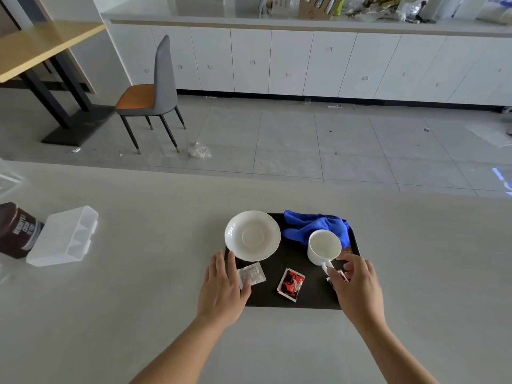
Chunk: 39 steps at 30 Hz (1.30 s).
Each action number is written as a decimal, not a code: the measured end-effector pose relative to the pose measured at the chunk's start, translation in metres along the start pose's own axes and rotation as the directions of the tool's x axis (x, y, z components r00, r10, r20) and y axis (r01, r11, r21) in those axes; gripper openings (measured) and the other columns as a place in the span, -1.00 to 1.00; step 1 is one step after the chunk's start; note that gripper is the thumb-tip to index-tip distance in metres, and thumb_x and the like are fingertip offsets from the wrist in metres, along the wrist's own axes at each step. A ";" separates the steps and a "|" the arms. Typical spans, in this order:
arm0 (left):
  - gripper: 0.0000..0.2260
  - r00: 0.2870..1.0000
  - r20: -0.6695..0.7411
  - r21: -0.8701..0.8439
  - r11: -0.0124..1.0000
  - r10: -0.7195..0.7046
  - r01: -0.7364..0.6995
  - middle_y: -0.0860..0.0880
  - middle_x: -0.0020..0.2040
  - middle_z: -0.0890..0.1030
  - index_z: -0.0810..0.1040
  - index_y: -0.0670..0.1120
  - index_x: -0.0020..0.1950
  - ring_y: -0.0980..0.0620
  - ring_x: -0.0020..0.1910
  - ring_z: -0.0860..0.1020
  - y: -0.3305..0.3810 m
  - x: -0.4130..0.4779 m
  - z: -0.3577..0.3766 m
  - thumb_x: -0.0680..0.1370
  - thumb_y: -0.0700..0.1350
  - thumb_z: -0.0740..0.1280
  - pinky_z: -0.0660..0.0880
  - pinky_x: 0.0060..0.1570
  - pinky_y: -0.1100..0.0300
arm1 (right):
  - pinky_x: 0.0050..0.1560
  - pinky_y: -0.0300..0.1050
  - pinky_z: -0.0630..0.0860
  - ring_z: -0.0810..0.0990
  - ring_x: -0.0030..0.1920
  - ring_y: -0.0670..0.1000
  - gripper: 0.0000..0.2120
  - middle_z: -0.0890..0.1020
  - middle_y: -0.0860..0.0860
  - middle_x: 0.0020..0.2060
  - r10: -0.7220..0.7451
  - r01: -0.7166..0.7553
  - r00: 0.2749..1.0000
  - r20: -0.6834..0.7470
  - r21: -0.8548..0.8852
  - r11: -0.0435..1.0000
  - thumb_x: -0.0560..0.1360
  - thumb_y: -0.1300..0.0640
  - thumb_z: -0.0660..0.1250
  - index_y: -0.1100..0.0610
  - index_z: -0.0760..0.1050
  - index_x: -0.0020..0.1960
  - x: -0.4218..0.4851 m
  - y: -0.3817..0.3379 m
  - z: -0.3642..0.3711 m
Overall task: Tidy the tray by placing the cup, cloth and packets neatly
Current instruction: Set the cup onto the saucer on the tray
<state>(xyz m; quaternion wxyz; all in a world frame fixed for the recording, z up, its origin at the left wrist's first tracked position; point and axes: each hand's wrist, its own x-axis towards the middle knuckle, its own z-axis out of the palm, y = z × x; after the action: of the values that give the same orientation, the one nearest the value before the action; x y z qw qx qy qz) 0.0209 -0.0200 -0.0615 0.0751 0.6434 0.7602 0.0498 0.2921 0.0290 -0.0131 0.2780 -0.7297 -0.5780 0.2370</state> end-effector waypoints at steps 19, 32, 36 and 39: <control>-0.29 1.000 0.006 0.042 0.999 0.021 -0.021 -0.21 0.48 0.27 0.30 -0.25 0.46 -0.20 0.42 0.30 -0.011 -0.010 0.029 0.58 0.30 -0.03 0.27 0.35 -0.30 | -0.18 0.02 0.63 0.63 -0.45 -0.14 -0.90 0.67 -0.09 -0.39 0.207 -0.217 0.975 0.081 0.138 0.966 0.42 -0.01 0.44 -0.04 0.56 -0.22 0.014 -0.004 0.015; -0.30 0.999 -0.046 -0.042 0.999 0.008 -0.009 -0.17 0.52 0.22 0.15 -0.22 0.53 -0.15 0.47 0.24 -0.016 -0.014 0.039 0.59 0.27 -0.03 0.13 0.44 -0.29 | -0.09 0.12 0.61 0.61 -0.21 0.01 -0.76 0.69 -0.04 -0.33 0.231 -0.225 0.973 -0.012 0.195 0.955 0.43 -0.10 0.36 -0.08 0.59 -0.38 0.004 -0.017 0.015; -0.31 0.997 -0.077 -0.061 0.998 -0.005 0.000 -0.15 0.54 0.22 0.12 -0.19 0.54 -0.12 0.49 0.22 -0.017 -0.015 0.043 0.58 0.27 -0.02 0.10 0.47 -0.25 | -0.15 0.06 0.61 0.64 -0.23 0.01 -0.86 0.69 -0.08 -0.33 0.162 -0.157 0.987 -0.002 0.242 0.958 0.42 -0.16 0.37 -0.23 0.59 -0.30 0.001 -0.035 0.012; -0.29 0.996 -0.088 -0.062 0.998 -0.008 0.003 -0.14 0.55 0.21 0.09 -0.19 0.55 -0.10 0.51 0.20 -0.018 -0.014 0.045 0.58 0.28 -0.02 0.08 0.48 -0.23 | -0.20 -0.09 0.52 0.63 -0.26 -0.08 -0.84 0.68 -0.14 -0.40 0.080 -0.084 0.996 0.026 0.256 0.963 0.44 -0.14 0.37 -0.23 0.59 -0.32 0.004 -0.053 0.016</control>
<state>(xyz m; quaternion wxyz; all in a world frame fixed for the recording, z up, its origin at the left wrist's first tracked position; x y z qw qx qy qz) 0.0139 -0.0376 -0.1078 0.0614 0.6359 0.7626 0.1016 0.2448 0.0445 0.0115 0.3557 -0.7091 -0.5136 0.3268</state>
